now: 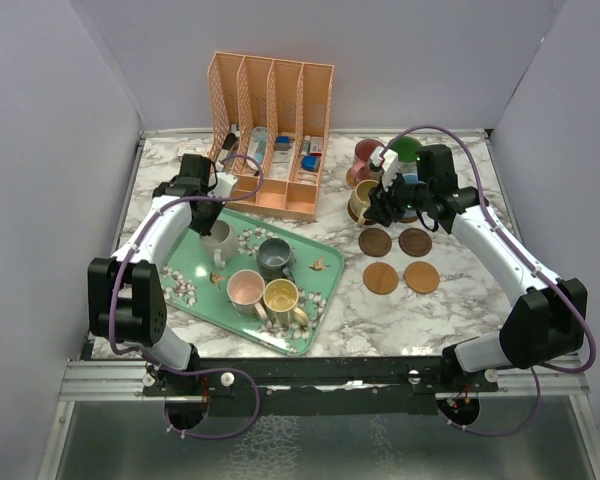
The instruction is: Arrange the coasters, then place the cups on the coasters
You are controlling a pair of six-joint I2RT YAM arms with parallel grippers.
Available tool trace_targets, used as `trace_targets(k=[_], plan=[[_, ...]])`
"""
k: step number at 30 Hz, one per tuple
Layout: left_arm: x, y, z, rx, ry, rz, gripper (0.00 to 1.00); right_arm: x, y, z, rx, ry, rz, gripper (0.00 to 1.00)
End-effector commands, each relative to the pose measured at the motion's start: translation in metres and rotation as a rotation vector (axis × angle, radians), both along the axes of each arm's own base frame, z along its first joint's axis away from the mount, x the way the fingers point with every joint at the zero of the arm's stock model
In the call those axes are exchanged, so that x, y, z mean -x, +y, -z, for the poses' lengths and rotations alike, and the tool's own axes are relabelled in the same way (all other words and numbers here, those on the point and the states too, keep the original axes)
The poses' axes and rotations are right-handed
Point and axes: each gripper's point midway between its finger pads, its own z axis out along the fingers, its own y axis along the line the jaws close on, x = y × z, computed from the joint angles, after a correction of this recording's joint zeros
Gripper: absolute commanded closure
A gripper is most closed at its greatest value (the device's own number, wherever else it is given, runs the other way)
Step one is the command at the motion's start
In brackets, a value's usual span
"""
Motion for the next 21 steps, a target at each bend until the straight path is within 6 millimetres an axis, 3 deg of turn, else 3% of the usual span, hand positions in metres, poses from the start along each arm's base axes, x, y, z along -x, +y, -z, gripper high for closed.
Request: trace_targets(k=[1, 6, 10, 16, 21], plan=[[-0.03, 0.007, -0.051, -0.033, -0.145, 0.002, 1.0, -0.003, 0.001, -0.012, -0.017, -0.038, 0.014, 0.55], [-0.049, 0.0, -0.097, -0.003, -0.257, 0.022, 1.0, -0.005, 0.0, -0.01, -0.015, -0.028, 0.03, 0.55], [-0.059, -0.022, -0.132, 0.079, -0.342, 0.069, 1.0, -0.005, 0.004, -0.016, -0.037, -0.026, 0.022, 0.55], [-0.065, -0.079, -0.166, 0.194, -0.406, 0.206, 1.0, 0.012, 0.018, -0.036, -0.108, -0.068, -0.092, 0.53], [-0.063, -0.139, -0.173, 0.221, -0.408, 0.347, 1.0, 0.039, 0.028, -0.058, -0.13, -0.154, -0.286, 0.53]])
